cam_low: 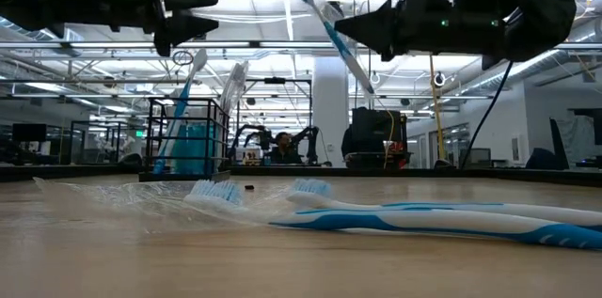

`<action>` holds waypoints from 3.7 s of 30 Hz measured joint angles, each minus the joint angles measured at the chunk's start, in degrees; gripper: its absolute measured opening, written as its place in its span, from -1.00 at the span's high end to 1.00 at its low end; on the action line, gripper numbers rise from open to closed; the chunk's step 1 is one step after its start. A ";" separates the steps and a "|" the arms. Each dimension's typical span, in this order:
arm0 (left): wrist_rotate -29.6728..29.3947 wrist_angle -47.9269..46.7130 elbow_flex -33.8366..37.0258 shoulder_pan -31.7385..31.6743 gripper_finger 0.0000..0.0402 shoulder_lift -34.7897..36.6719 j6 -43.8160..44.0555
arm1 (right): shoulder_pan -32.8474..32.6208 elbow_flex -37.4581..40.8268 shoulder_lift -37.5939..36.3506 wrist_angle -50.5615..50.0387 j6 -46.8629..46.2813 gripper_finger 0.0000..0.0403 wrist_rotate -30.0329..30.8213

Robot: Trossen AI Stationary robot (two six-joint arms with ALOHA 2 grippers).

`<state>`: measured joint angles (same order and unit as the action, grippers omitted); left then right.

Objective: Pick & Place toothbrushing station
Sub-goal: Put the blue toothbrush into the black organizer

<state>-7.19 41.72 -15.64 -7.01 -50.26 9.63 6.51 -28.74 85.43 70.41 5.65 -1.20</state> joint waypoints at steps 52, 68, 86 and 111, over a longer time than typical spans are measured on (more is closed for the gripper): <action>7.20 19.14 -29.30 6.49 -0.34 -43.66 -12.16 | -2.24 -0.03 0.00 7.42 -0.30 1.00 -10.85; 7.68 18.47 -32.37 6.69 -0.34 -46.73 -13.46 | -2.24 -0.03 0.00 5.95 1.05 1.00 -10.87; 7.53 18.37 -32.37 9.44 -0.34 -46.38 -18.36 | -2.00 0.12 0.00 6.11 1.10 1.00 -10.61; 7.16 18.37 -32.35 9.40 0.52 -46.38 -17.92 | -2.02 0.14 0.00 6.08 1.03 1.00 -10.66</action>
<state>-0.03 60.10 -47.99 2.39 -96.64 -8.29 4.49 -28.60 85.43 76.49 6.68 -11.86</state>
